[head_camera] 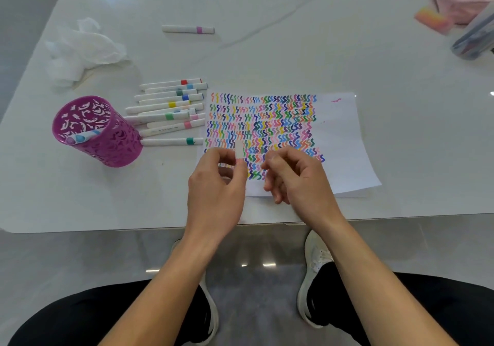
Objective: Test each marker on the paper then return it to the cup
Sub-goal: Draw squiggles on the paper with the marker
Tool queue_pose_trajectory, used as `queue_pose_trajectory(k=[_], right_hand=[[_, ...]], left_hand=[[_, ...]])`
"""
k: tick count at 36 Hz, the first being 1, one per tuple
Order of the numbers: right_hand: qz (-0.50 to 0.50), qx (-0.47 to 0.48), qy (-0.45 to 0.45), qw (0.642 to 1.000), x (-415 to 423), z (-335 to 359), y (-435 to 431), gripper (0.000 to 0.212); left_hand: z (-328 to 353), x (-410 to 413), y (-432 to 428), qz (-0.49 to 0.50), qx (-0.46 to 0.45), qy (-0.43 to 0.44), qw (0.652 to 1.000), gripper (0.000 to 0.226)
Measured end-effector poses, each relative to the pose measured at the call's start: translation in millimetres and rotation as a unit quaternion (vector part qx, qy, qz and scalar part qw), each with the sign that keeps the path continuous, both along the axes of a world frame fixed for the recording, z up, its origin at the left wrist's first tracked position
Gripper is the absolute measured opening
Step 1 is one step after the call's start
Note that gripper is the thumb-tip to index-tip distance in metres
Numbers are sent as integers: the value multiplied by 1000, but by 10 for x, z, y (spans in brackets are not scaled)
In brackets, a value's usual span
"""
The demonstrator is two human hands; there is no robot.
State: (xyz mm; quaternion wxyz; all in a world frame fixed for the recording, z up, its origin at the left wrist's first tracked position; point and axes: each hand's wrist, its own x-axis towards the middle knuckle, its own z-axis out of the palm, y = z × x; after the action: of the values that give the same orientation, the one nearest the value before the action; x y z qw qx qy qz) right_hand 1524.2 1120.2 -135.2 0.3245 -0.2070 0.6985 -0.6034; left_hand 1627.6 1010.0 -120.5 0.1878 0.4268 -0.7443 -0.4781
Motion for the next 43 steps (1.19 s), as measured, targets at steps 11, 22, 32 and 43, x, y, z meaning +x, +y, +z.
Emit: queue_pose_trajectory(k=[11,22,32,43], right_hand=[[87,89,174,977,-24,126,253,16],[92,188,348,914,-175,95,424,22],[133,235,347,898,-156,88,495,37],[44,230,410,881,-113,84,485,46]], left_hand=[[108,-77,156,-86,198,144,966,37],[53,-88,178,-154,103,46,982,5],[14,-133,206,-171,77,40,981,18],[20,-157,277,-140,78,61,985,18]])
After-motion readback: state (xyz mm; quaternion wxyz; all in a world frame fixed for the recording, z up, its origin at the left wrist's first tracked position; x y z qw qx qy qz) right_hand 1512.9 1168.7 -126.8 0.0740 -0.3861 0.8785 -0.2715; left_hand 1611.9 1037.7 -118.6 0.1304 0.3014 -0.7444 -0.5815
